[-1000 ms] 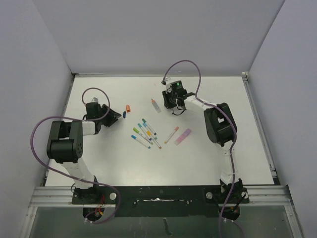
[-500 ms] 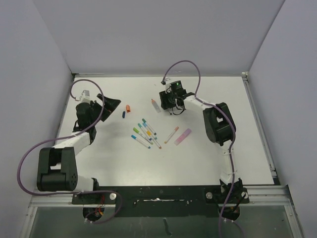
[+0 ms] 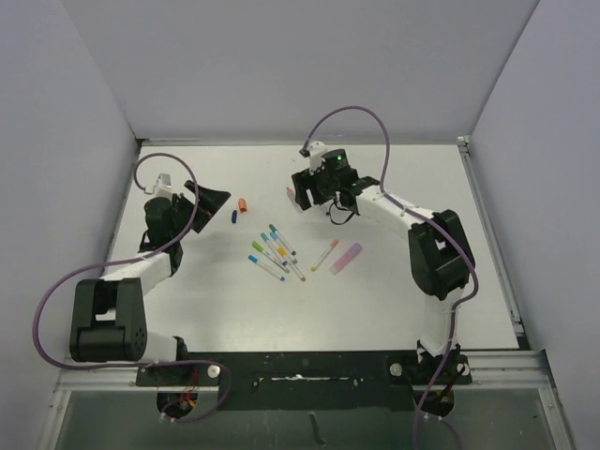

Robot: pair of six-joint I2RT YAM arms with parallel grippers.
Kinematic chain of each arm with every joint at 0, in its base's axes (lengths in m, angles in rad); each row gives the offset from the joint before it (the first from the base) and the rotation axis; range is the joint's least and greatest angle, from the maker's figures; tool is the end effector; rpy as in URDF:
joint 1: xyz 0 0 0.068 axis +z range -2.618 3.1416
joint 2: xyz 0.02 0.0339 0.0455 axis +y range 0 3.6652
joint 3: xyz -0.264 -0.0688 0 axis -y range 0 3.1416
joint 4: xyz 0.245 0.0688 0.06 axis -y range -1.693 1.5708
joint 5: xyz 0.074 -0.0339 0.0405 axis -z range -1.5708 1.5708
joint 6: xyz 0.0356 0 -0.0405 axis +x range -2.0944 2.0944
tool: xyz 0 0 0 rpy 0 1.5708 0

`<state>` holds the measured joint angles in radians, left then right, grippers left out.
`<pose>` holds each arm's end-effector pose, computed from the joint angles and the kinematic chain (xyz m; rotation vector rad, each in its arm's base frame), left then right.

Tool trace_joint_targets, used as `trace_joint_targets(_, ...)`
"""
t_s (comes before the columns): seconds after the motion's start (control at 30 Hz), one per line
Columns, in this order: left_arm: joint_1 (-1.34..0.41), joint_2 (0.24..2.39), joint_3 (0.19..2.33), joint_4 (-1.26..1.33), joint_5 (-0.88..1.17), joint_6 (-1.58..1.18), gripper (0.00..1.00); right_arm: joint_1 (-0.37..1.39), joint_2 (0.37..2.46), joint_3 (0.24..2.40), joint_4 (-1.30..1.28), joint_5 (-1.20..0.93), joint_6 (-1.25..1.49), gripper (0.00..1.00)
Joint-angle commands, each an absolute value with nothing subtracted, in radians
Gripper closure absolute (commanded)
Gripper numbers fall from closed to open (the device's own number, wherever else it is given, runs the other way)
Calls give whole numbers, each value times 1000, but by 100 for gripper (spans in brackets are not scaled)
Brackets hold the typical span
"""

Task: Open the pen caps

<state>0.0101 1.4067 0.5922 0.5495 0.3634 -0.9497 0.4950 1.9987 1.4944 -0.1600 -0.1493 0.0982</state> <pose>0.2923 -0.0097 0.2088 -0.6459 1.8242 -0.9774 0.4014 0.2227 0.2205 -0.5285 2.2093 0.4855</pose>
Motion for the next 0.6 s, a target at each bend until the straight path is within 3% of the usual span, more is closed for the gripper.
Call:
trace_joint_targets(0.0,12,1426,635,567,388,-937,2,603,1907,1447,-192,-120,56,25)
trace_joint_targets(0.57,13,1445,618,581,399,-942,2,706,1974,1378,-206,-57,52,32)
